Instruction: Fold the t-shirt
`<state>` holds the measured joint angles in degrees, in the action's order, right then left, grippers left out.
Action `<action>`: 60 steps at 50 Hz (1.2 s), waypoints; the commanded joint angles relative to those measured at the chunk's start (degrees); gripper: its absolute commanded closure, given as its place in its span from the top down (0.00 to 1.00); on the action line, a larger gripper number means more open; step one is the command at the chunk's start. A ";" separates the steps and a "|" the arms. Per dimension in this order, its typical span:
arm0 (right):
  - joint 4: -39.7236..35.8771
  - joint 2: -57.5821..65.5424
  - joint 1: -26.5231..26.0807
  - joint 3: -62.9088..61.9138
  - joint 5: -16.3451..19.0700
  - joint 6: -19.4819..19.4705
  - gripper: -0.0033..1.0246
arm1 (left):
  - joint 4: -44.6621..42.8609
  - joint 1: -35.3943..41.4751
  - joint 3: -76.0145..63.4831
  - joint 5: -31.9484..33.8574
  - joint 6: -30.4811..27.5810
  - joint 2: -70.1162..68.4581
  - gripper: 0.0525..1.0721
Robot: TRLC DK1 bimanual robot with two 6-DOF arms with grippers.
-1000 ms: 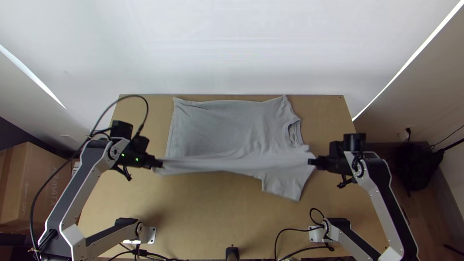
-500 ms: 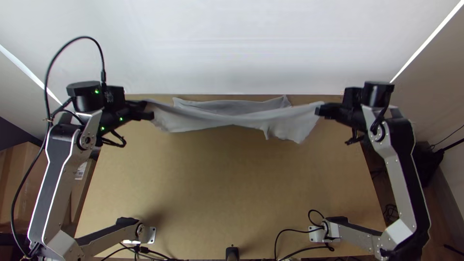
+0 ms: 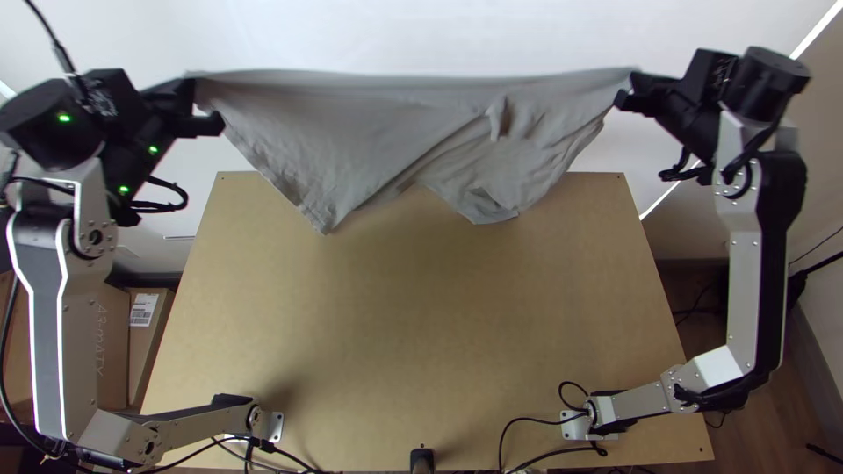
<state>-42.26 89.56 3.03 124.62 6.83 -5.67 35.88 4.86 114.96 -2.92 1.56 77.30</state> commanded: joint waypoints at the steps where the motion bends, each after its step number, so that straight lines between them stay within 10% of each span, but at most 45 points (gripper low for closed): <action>1: 4.38 -3.78 -2.24 4.58 -2.26 0.31 0.02 | -1.60 -1.00 7.83 -3.23 0.11 -0.92 0.02; 40: -1.25 -43.06 1.63 -4.73 -2.00 -1.89 0.02 | 12.81 -3.11 10.11 -5.08 6.00 -27.64 0.02; 60: -0.01 -54.93 4.53 -49.56 -1.91 -6.46 0.02 | 9.47 -1.08 -47.90 0.02 10.65 -44.60 0.02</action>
<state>-44.03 39.09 7.14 86.32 6.79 -9.69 46.78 3.70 78.32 -2.70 10.81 36.03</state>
